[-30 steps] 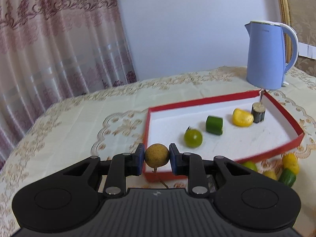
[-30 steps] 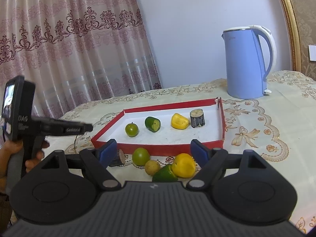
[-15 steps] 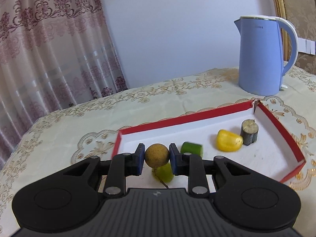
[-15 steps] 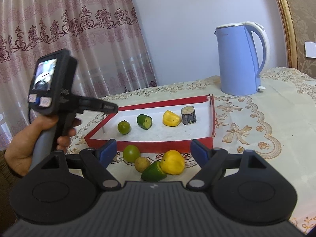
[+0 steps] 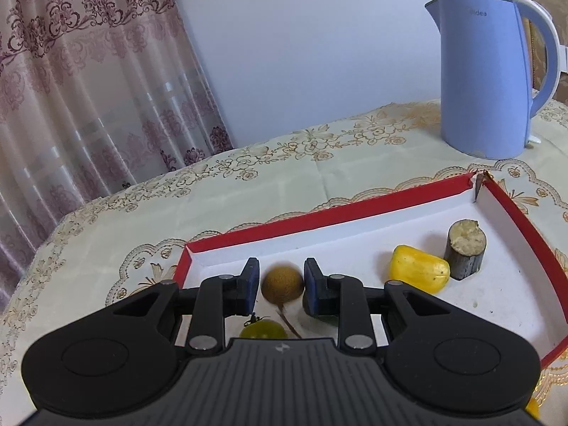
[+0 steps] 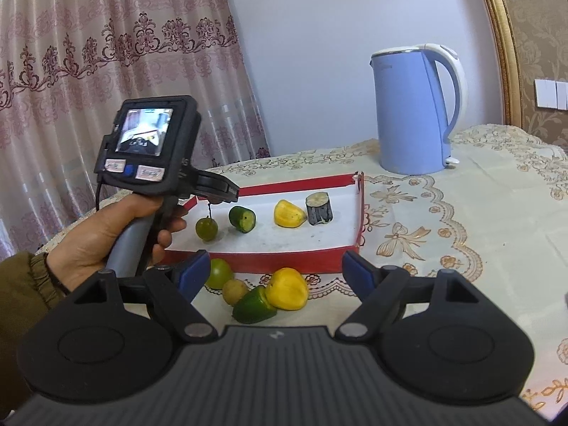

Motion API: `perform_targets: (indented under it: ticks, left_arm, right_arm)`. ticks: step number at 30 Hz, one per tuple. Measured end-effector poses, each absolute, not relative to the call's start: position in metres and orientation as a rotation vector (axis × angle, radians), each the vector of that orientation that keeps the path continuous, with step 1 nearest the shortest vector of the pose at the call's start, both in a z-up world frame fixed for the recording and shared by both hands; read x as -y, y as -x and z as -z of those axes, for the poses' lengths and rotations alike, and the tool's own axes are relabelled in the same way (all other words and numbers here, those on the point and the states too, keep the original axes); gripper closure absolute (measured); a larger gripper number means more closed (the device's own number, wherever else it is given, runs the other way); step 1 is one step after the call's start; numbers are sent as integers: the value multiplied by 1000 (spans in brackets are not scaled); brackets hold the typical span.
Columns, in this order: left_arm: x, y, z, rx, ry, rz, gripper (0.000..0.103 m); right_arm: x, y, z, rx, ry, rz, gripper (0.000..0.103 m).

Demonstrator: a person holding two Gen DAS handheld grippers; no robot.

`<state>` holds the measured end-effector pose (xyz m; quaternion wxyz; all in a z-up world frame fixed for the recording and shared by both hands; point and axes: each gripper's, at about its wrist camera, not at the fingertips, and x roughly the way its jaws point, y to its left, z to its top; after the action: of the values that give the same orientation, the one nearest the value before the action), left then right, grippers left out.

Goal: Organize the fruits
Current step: 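Carry the longan into the tray and open the left tool, then grasp the yellow lemon with the right tool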

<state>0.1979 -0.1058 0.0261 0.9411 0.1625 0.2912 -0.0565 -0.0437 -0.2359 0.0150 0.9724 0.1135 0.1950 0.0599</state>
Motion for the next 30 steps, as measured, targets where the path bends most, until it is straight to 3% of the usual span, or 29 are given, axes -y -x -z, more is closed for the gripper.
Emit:
perform_targets:
  ticks: [1,2,3,5,11,18,24,30]
  left_arm:
    - [106,-199,-27,-599,-327,117,73]
    - [105,-198,-27,-605,-322,122,61]
    - [104,-197,-28,-603,-319,123,42]
    - [102,-191,-30,-566,-328,103,21]
    - [86,-161,-41,-484,-390,16,21]
    - [19,-106,-50,-532,-193,20,21]
    - [-12,-68,-38,-535,-126,-32,21]
    - [-19,-60,-25,-570,-137,-28,21]
  right_arm:
    - [235,44,-15,-394,-228,-123,23]
    - [235,44,-15,-395,-226,-123,23]
    - [234,43,-15,-396,-224,-123,23]
    - [232,43,-15,-399,-221,-122,23]
    - [229,39,-13,-413,-206,-116,23]
    - [221,31,-8,-432,-125,-107,24]
    - [211,16,1,-488,-52,-94,45]
    - [188,13,6,-521,15,-193,50]
